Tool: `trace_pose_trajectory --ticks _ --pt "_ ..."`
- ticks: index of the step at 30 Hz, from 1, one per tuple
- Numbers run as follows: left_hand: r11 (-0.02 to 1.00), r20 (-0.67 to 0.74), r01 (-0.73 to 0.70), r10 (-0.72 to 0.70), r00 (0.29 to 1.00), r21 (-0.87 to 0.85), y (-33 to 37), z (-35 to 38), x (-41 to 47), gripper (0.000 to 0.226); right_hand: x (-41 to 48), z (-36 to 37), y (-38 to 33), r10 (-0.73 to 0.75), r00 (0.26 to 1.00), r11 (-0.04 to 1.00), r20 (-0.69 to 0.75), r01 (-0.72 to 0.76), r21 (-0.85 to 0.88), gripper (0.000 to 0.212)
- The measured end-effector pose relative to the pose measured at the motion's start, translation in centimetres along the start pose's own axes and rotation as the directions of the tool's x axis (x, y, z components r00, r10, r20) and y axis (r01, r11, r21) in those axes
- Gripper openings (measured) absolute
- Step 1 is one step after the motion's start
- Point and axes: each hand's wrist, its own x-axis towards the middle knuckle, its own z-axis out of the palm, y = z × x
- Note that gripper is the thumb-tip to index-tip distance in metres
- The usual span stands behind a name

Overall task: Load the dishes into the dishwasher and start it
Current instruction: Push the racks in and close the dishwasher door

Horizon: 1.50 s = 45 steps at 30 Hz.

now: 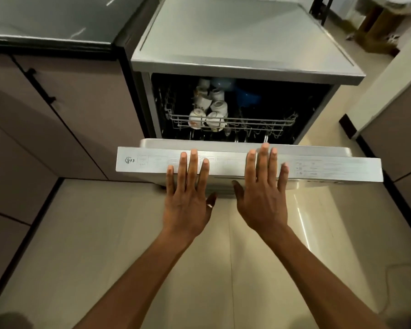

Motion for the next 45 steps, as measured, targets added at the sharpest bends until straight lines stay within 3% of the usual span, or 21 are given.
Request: trace_pose_trajectory --ticks 18,25,31,35,45 --pt "0.998 0.016 0.015 -0.016 1.0 0.066 -2.6 0.7 12.9 0.093 13.2 0.4 1.6 -0.05 0.991 0.998 -0.127 0.055 0.033 0.077" --pt "1.0 0.032 0.023 -0.023 0.999 0.0 -3.9 0.2 18.6 0.075 19.0 0.4 2.5 -0.082 0.993 0.996 -0.081 0.08 -0.024 0.077" --pt "0.998 -0.066 0.047 -0.044 0.997 0.04 -5.0 0.2 22.8 0.073 22.8 0.4 3.5 -0.128 0.988 0.989 -0.091 0.12 -0.084 0.088" --pt "0.999 -0.098 0.012 -0.007 0.995 0.046 -5.2 1.0 24.1 0.072 23.5 1.1 2.8 -0.102 0.99 0.994 -0.102 0.098 -0.042 0.083" --pt "0.997 -0.298 0.04 -0.019 0.954 0.064 -5.1 2.5 25.1 0.064 24.6 1.7 2.0 -0.028 0.95 0.999 -0.311 0.034 0.012 0.073"
